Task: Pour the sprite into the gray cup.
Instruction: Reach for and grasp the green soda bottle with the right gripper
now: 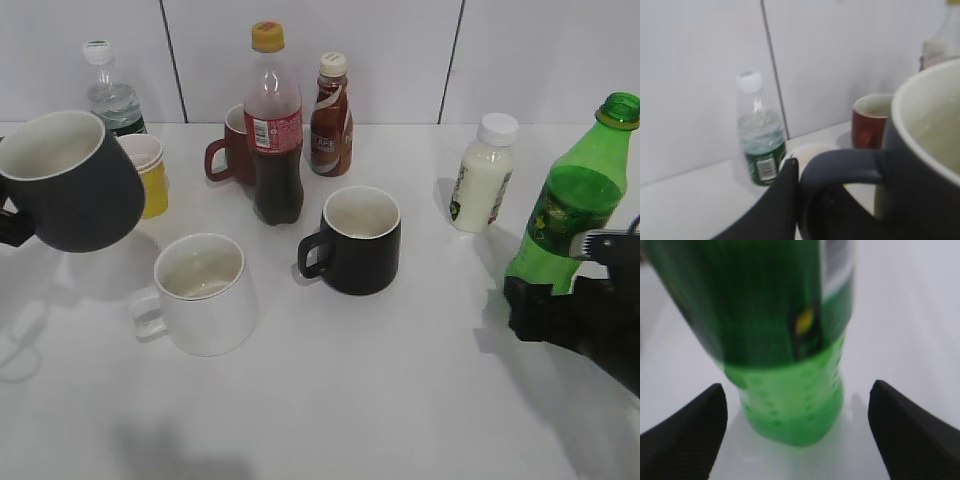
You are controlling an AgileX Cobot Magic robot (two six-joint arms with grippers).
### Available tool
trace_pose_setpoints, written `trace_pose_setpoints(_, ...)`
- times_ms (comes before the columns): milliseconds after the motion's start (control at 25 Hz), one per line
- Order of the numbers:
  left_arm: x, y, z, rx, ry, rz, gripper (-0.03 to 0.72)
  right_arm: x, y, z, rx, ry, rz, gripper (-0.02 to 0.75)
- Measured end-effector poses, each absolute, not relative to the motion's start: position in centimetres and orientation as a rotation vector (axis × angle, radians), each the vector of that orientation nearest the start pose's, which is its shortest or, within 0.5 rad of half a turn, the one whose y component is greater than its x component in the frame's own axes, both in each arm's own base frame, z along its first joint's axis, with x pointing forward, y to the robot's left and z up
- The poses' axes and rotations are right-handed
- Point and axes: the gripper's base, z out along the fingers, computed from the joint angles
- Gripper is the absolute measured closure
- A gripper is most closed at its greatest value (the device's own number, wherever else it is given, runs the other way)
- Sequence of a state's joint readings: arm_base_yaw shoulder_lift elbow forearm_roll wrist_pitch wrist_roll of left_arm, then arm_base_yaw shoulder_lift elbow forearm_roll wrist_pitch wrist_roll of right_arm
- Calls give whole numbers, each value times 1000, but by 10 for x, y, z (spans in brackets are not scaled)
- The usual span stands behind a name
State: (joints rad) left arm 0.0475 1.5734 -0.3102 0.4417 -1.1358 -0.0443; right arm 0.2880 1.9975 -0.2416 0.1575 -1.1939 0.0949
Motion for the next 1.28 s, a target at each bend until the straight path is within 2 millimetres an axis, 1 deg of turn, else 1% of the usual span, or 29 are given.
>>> trace_pose_setpoints(40,240,-27,179,403,1604,-175,634,230,55,69,-43,2035,138,92)
trace_pose_setpoints(240,235,-40,192,477,1616,-168,634,244,59,74,-29,1980,158,119)
trace_pose_setpoints(400,231,-41,200,491,1593,-159,634,250,61,78,-27,1951,166,122)
trace_pose_setpoints(560,231,-41,202,493,1588,-156,634,256,62,88,-39,1900,160,131)
trace_pose_setpoints(640,230,-43,201,499,1598,-163,634,259,63,91,-65,1882,144,164)
trace_pose_setpoints(680,230,-46,200,507,1608,-170,634,259,63,91,-71,1882,139,209)
trace_pose_setpoints(760,228,-55,197,544,1628,-193,634,259,63,91,-76,1880,131,302)
trace_pose_setpoints(880,227,-71,195,624,1674,-216,634,253,62,95,-115,1889,109,312)
trace_pose_setpoints(960,226,-85,196,697,1705,-229,634,245,62,101,-177,1896,92,312)
trace_pose_setpoints(1080,223,-109,200,799,1736,-253,634,236,68,123,-303,1810,44,313)
trace_pose_setpoints(1200,219,-132,205,873,1761,-282,634,228,81,152,-465,1707,-11,313)
trace_pose_setpoints(1280,214,-148,209,925,1762,-303,634,223,88,162,-583,1699,-71,313)
